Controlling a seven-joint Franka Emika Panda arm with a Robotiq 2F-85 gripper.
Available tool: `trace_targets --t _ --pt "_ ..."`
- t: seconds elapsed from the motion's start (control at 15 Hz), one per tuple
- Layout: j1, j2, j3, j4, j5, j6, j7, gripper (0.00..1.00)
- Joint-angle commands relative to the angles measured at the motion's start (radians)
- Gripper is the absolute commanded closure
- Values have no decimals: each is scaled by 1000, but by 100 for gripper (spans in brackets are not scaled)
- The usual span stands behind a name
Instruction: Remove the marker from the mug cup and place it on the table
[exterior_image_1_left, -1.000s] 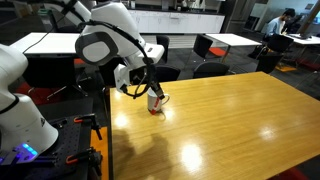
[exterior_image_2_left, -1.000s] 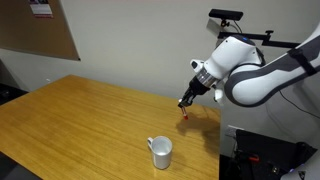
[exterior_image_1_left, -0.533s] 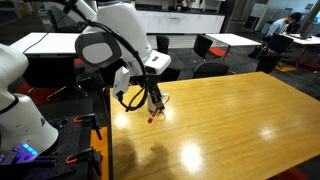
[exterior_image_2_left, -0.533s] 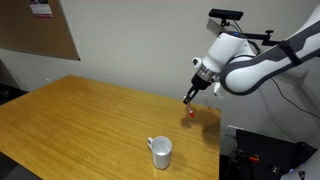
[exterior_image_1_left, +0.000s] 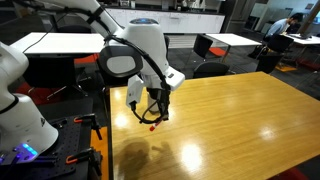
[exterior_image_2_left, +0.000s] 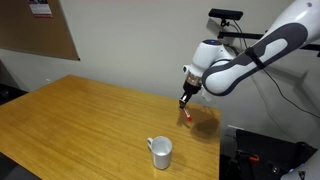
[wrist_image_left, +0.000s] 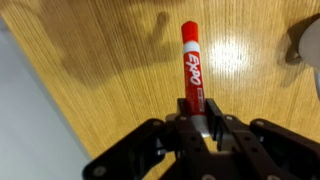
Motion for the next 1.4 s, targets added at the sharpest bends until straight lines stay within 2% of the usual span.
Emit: trace_targets --t 0.0,0.07,0.13,0.27,0.67,1.07,1.13,1.33 --pt "19 91 -16 104 10 -79 26 95" --pt "19 103 -16 120 8 -96 28 95" --pt "21 112 -15 132 9 -109 30 54" --pt "24 121 -15 150 3 -130 36 46" --pt "50 85 -9 133 -24 -132 57 1" --pt "82 30 -5 97 -83 -112 94 0" --pt "74 78 -5 129 -46 -107 46 0" --pt "80 60 -4 120 -59 -107 57 0"
